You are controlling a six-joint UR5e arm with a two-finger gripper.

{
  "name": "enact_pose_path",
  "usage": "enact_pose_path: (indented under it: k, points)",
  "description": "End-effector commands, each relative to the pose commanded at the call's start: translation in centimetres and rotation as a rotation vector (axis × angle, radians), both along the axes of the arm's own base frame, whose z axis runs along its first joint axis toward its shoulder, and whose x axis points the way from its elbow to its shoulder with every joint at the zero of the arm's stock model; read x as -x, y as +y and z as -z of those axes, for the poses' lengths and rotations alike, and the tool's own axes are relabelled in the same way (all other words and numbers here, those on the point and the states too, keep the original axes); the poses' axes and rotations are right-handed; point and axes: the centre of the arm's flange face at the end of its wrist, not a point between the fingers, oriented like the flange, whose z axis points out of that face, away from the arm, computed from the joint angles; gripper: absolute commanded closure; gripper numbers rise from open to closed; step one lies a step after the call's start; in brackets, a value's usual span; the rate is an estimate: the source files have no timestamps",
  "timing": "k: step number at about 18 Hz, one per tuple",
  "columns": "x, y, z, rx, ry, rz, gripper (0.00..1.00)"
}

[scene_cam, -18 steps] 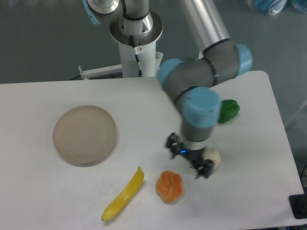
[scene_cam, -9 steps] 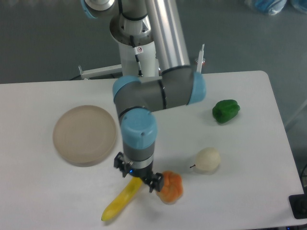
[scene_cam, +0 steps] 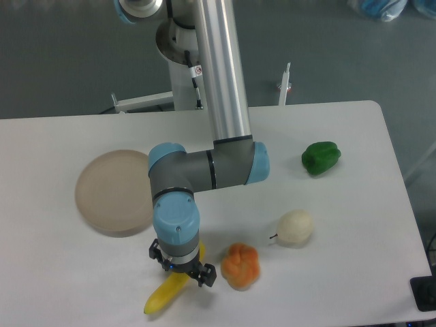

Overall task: Pick up the banana from the table
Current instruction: 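Close the gripper around the banana's stem end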

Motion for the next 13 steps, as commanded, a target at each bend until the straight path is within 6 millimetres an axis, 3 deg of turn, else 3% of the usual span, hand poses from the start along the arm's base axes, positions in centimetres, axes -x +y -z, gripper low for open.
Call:
enact_pose_path:
  k: [3,5,11,13]
  points:
    - [0.0,0.0,-0.5,-0.004,0.005,0.0,0.75]
    - [0.1,0.1,-1.0,-0.013,0.009,0.001,0.95]
    - [1.1,0.2,-5.2,-0.069,0.026,-0.01,1.0]
    - [1.2,0.1,-5.7,-0.076,0.029,-0.012,1.0]
